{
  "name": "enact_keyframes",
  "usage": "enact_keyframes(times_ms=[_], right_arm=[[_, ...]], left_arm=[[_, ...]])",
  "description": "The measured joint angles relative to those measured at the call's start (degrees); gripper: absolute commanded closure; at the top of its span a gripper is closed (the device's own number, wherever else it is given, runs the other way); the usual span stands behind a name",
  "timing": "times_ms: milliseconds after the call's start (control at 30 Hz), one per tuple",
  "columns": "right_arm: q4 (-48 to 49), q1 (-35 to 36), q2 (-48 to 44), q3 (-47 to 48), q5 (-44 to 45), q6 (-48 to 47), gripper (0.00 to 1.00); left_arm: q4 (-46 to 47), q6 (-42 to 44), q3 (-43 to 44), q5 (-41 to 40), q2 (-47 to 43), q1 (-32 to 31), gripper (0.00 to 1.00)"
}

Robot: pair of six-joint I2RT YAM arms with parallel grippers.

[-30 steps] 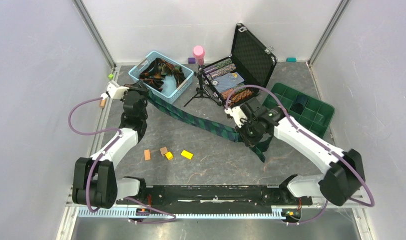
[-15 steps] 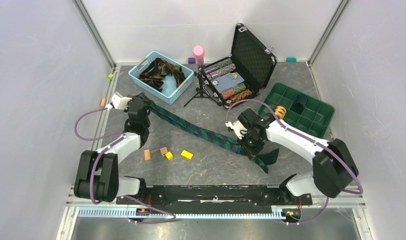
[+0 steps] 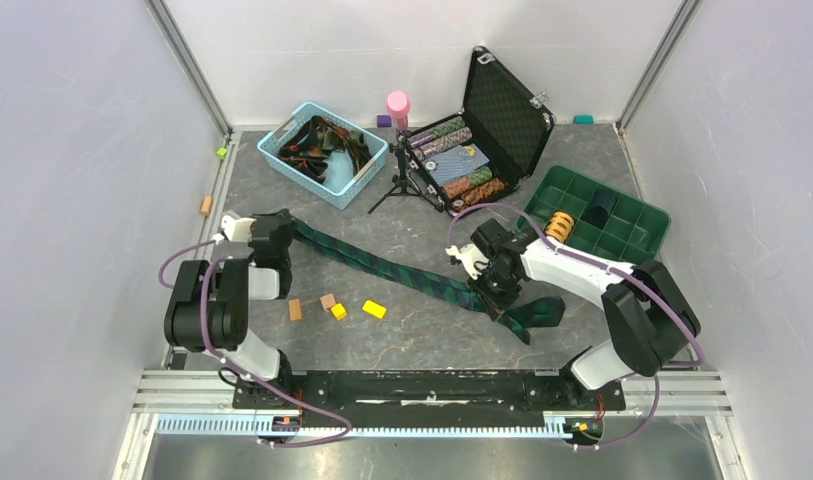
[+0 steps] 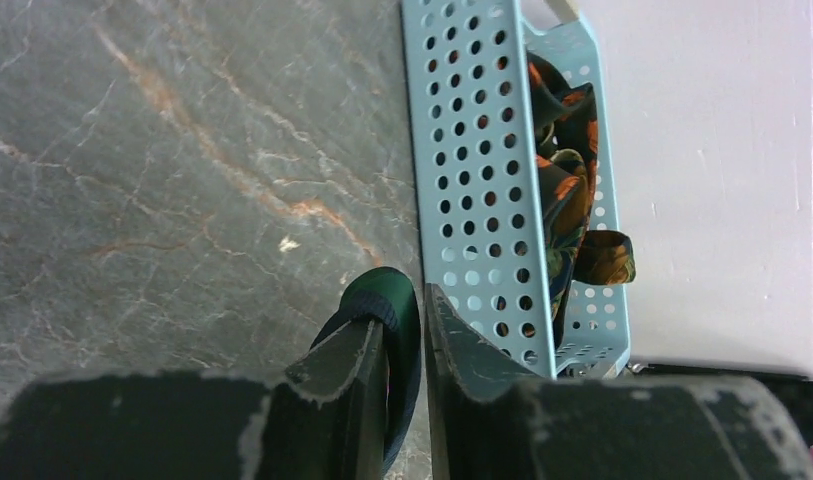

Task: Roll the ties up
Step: Flatten out the tie at the center of the board.

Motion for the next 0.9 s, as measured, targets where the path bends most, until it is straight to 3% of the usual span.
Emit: enact_keyframes(times_ms=[200, 433, 633, 900], right_arm=[[1.73, 0.0, 0.39, -0.68, -0.96, 0.0, 0.99], [2.62, -0.11, 0.61, -0.74, -0.96, 0.0, 0.99], [2.99, -0.11, 0.61, -0.74, -0.7, 0.02, 0.99], [3.87, -0.15, 0.46, -0.79, 2.27, 0.46, 0.99]], left_arm=[[5.07, -8.15, -0.87, 13.11, 5.68, 6.6, 0.65], [8.26, -15.41, -1.36, 23.32, 9.84, 10.69, 0.42], [8.17, -17.81, -2.58, 27.85, 10.29, 12.37, 0.38], [-11.23, -13.75, -0.39, 28.33, -1.16, 12.61, 0.33]])
